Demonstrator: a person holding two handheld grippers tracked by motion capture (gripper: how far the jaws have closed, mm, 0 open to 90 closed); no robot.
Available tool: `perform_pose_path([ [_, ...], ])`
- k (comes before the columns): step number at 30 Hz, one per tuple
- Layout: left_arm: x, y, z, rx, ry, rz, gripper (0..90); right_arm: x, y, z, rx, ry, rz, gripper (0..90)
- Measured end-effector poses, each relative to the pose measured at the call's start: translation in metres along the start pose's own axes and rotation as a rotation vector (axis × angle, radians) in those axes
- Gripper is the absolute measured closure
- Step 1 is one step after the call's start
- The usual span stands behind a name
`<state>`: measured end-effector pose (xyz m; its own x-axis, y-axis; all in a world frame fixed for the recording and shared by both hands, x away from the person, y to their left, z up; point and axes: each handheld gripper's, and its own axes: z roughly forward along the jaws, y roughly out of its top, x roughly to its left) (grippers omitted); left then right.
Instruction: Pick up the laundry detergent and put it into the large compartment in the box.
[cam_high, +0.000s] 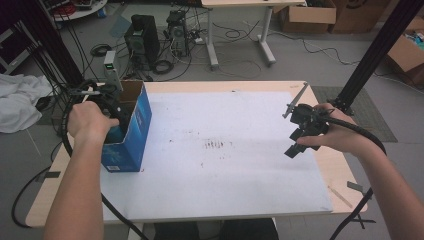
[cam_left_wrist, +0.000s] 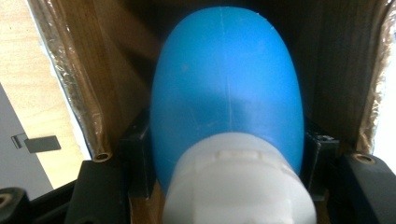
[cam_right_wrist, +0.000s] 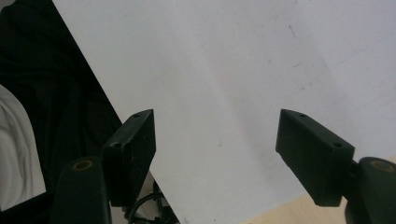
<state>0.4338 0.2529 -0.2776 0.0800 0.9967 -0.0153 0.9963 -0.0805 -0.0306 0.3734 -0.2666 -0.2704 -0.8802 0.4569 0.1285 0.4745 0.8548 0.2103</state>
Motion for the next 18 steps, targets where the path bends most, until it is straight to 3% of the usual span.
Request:
perform_pose_path([
  [18,-0.0079,0.0007,0.0012,0.006,0.028,0.006,37.7,0.0009,-0.0047,-0.0012,-0.001,0.000,0.007,28.8],
])
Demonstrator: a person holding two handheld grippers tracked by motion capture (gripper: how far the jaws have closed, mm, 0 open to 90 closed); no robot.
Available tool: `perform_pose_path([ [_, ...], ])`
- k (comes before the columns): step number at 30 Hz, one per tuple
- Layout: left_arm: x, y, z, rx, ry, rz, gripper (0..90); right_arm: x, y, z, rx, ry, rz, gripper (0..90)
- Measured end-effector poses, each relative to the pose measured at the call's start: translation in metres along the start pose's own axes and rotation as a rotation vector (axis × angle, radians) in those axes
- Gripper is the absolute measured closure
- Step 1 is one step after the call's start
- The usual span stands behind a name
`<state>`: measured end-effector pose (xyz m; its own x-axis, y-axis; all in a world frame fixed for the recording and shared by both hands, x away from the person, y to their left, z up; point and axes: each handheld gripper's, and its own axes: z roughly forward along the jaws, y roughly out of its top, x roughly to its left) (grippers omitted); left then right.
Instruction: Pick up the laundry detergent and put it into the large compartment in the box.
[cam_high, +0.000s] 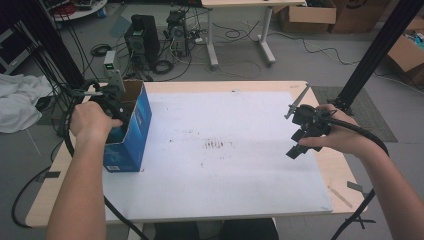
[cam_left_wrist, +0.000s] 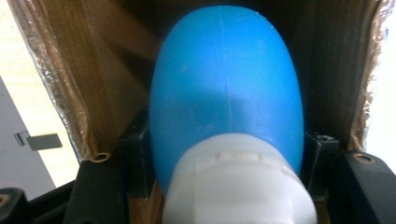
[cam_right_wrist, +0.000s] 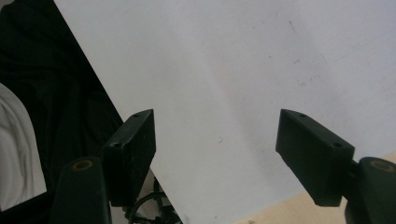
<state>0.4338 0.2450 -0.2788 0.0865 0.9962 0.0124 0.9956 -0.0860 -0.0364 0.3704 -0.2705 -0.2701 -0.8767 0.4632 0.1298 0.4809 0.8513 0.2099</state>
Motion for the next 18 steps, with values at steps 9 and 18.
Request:
perform_pose_path([
  [9,-0.0016,0.0001,0.0002,0.000,0.006,0.000,37.5,-0.0010,-0.0016,0.0009,-0.005,0.002,-0.001,28.8],
  [18,-0.0008,-0.0008,0.0003,-0.004,0.004,-0.001,37.4,-0.0012,-0.0020,0.0006,-0.004,0.000,0.000,28.8],
])
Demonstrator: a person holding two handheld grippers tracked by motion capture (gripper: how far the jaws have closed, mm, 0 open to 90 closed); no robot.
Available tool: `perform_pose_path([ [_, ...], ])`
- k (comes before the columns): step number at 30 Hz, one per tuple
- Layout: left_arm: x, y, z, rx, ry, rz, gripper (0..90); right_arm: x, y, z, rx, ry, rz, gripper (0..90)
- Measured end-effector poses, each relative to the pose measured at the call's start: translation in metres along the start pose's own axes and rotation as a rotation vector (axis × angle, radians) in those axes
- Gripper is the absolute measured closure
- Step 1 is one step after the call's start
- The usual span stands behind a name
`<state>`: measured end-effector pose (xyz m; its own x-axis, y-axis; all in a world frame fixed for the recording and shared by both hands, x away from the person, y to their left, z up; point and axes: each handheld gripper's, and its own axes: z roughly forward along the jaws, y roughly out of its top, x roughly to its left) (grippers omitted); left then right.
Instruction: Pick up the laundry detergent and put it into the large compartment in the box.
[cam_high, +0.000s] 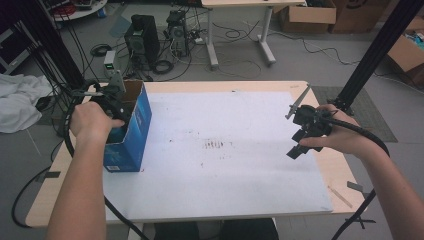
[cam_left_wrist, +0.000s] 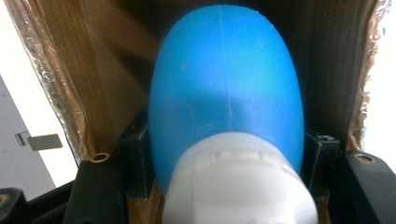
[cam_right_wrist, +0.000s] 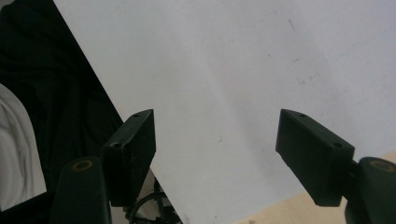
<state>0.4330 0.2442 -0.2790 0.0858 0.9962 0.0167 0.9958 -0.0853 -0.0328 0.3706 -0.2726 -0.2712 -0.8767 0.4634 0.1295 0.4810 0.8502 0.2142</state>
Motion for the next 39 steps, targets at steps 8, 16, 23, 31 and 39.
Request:
perform_pose_path([
  [8,-0.002,0.000,-0.001,-0.003,0.009,0.000,36.9,0.000,0.000,0.000,0.003,0.001,0.002,28.8],
  [16,0.000,-0.004,-0.005,-0.014,0.025,0.003,29.0,0.001,-0.001,-0.001,-0.003,0.000,-0.002,28.8],
  [23,-0.001,-0.008,-0.019,-0.044,0.028,0.031,23.6,0.002,0.000,-0.001,0.000,-0.001,-0.002,28.8],
  [31,-0.012,-0.010,-0.048,-0.107,0.029,0.095,18.9,0.002,0.003,-0.001,-0.005,0.000,0.003,28.8],
  [39,-0.037,-0.009,-0.073,-0.177,-0.030,0.191,16.8,0.001,0.006,0.000,-0.006,0.002,0.004,28.6],
])
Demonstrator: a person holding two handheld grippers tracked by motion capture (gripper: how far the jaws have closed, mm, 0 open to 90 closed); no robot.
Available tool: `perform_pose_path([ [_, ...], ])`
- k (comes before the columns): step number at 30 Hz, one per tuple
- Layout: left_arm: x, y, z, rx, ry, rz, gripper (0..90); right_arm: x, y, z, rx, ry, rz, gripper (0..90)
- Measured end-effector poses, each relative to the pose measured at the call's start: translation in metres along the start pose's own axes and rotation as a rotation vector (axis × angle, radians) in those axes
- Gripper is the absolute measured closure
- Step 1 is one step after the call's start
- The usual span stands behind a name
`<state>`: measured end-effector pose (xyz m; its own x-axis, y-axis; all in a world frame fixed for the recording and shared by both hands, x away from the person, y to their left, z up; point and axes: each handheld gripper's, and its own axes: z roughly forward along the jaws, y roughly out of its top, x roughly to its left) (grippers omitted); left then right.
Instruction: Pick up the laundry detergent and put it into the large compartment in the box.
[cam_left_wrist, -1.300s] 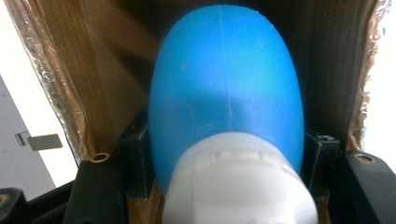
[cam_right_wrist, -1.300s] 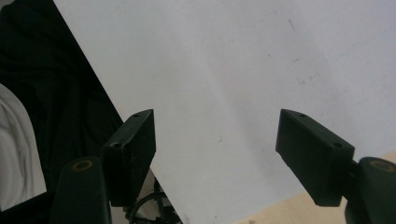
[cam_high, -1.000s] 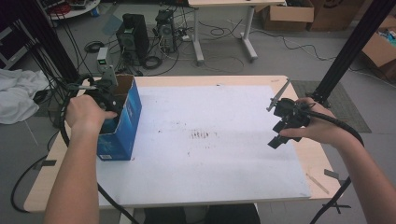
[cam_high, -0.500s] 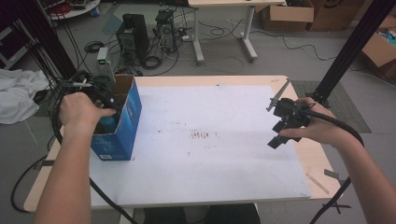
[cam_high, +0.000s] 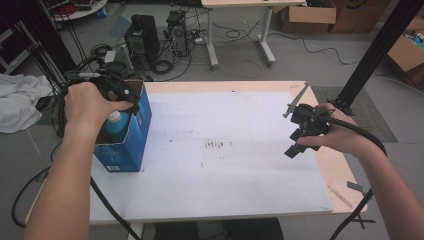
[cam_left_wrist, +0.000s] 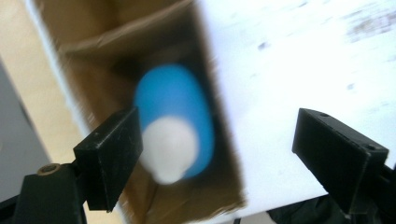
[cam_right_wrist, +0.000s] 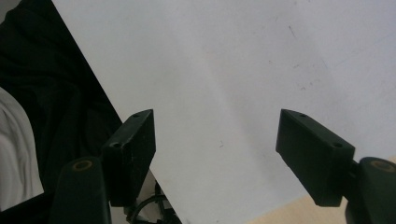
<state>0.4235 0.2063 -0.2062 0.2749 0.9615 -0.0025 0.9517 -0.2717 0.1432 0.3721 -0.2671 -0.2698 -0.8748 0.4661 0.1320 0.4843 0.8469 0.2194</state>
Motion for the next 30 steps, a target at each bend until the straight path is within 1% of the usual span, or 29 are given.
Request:
perform_pose_path([
  [2,-0.009,0.003,-0.002,-0.008,0.001,0.033,15.9,0.000,0.000,0.001,0.001,0.001,0.000,28.6],
  [6,-0.029,0.009,-0.002,-0.018,-0.017,0.102,15.6,0.001,-0.001,0.000,0.005,-0.001,0.006,28.6],
  [7,-0.034,0.011,-0.002,-0.012,-0.027,0.119,15.8,0.001,-0.001,-0.001,0.004,-0.001,0.006,28.6],
  [13,-0.069,0.021,0.004,-0.019,-0.056,0.214,15.4,0.002,-0.002,-0.002,0.005,-0.004,0.008,28.4],
  [16,-0.086,0.025,0.007,-0.032,-0.083,0.264,15.4,0.001,-0.002,-0.002,0.009,-0.003,0.007,27.7],
  [17,-0.091,0.027,0.009,-0.032,-0.086,0.272,15.4,0.001,-0.002,-0.002,0.009,-0.001,0.011,27.6],
  [20,-0.109,0.032,0.016,-0.014,-0.085,0.328,15.3,0.000,-0.003,-0.001,0.009,-0.003,0.016,27.0],
  [22,-0.118,0.035,0.021,-0.009,-0.096,0.344,15.3,0.000,-0.004,-0.001,0.009,-0.002,0.014,27.0],
  [23,-0.123,0.036,0.024,-0.002,-0.100,0.361,15.3,0.000,-0.004,-0.001,0.009,-0.002,0.017,26.8],
  [24,-0.128,0.036,0.027,-0.002,-0.106,0.366,15.4,0.000,-0.004,0.000,0.011,-0.002,0.020,26.7],
  [28,-0.146,0.039,0.039,0.009,-0.106,0.412,15.3,-0.002,-0.005,0.000,0.012,-0.002,0.021,26.5],
  [30,-0.153,0.040,0.044,0.014,-0.110,0.426,15.3,-0.002,-0.005,0.001,0.014,-0.003,0.023,26.3],
])
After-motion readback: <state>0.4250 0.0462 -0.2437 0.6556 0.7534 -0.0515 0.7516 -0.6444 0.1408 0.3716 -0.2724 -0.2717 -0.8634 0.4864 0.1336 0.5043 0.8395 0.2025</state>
